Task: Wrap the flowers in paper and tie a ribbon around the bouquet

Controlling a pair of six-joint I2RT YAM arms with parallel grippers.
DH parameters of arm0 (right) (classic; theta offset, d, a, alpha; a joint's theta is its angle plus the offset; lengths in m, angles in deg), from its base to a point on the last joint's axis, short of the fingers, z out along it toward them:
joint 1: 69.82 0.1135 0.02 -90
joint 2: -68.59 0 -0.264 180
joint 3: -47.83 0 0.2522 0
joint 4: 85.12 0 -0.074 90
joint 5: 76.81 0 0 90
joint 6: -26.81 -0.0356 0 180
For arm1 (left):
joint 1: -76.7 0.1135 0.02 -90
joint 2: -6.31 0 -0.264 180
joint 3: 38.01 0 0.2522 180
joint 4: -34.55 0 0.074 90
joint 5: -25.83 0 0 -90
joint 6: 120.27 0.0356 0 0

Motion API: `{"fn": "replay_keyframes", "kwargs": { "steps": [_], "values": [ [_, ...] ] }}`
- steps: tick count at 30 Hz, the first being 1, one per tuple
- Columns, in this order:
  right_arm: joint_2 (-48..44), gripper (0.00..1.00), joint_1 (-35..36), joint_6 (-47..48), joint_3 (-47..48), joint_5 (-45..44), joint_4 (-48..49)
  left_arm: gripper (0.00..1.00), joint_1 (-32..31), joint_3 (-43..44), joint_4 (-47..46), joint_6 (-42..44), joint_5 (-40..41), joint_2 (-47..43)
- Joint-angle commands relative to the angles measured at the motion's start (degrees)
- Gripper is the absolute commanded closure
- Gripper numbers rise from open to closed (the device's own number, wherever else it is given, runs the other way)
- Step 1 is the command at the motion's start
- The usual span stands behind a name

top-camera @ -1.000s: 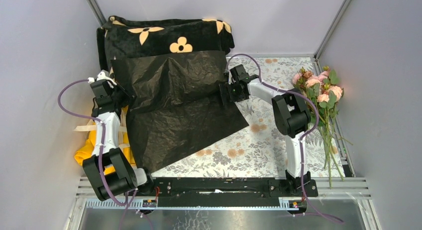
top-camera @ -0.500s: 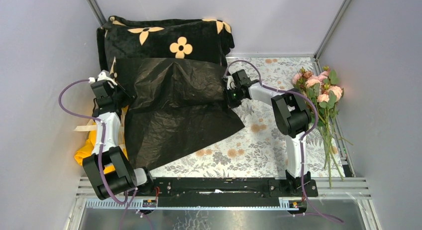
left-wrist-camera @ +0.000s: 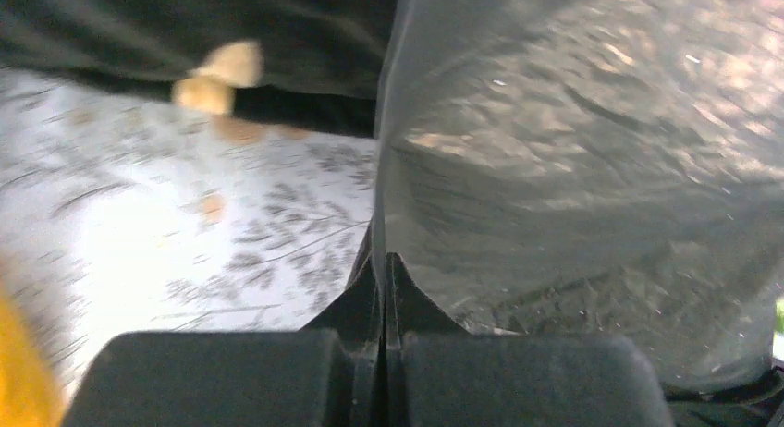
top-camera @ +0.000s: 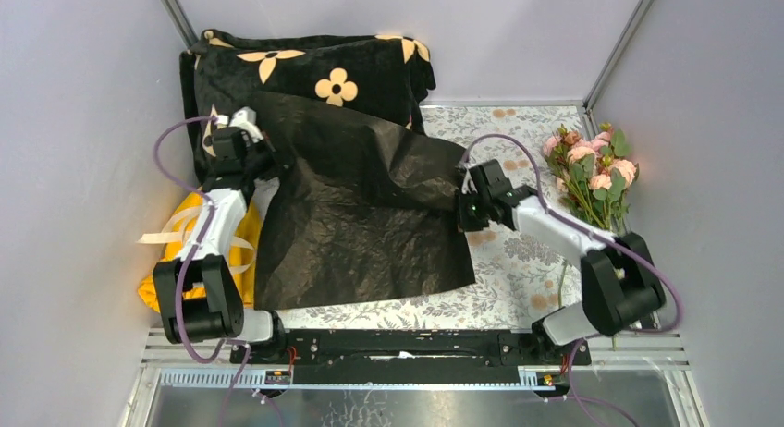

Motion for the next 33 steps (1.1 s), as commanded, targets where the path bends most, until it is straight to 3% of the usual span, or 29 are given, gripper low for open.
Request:
{"fn": "replay_keyframes", "kwargs": {
  "steps": [1, 3, 4, 10, 12, 15, 19, 24, 30, 33],
  "values": [
    [-11.0, 0.92, 0.0, -4.8, -5.6, -5.0, -5.0, 1.0, -9.2, 6.2, -4.5, 1.3, 2.4, 4.9],
    [-16.6, 0.92, 0.0, -7.3, -9.0, -7.0, -7.6, 1.0, -14.6, 9.8, -4.3, 2.4, 4.7, 8.3],
    [-19.6, 0.87, 0.0, -8.7, -10.9, -7.8, -8.8, 1.0, -17.1, 11.8, -4.2, 3.0, 5.3, 10.0],
    [-30.4, 0.31, 0.5, -14.3, -15.7, -5.7, -16.3, 1.0, -27.4, 27.5, -0.8, 9.8, 9.3, 23.8],
    [-31.7, 0.03, 0.5, -14.6, -12.3, -5.1, -18.9, 1.0, -29.4, 32.2, 1.2, 13.1, 10.9, 28.6],
    [-32.0, 0.0, 0.5, -13.8, -5.8, -9.0, -23.5, 1.0, -31.4, 37.2, 3.5, 17.6, 11.7, 34.4],
    [-30.9, 0.0, 0.5, -12.1, 0.8, -22.2, -30.2, 1.0, -34.2, 38.8, 2.6, 23.3, 14.3, 37.9],
    [-29.1, 0.0, 0.5, -9.4, 4.5, -32.2, -31.6, 1.0, -35.8, 39.6, 0.0, 27.8, 18.2, 39.8],
    [-25.8, 0.0, -3.7, -5.0, 6.0, -35.4, -24.6, 1.0, -36.0, 42.7, -0.3, 32.5, 21.2, 42.3],
    [-22.4, 0.0, -4.1, -2.6, 4.7, -30.1, -16.8, 1.0, -36.7, 44.4, -0.4, 35.7, 21.9, 43.7]
  ]
}}
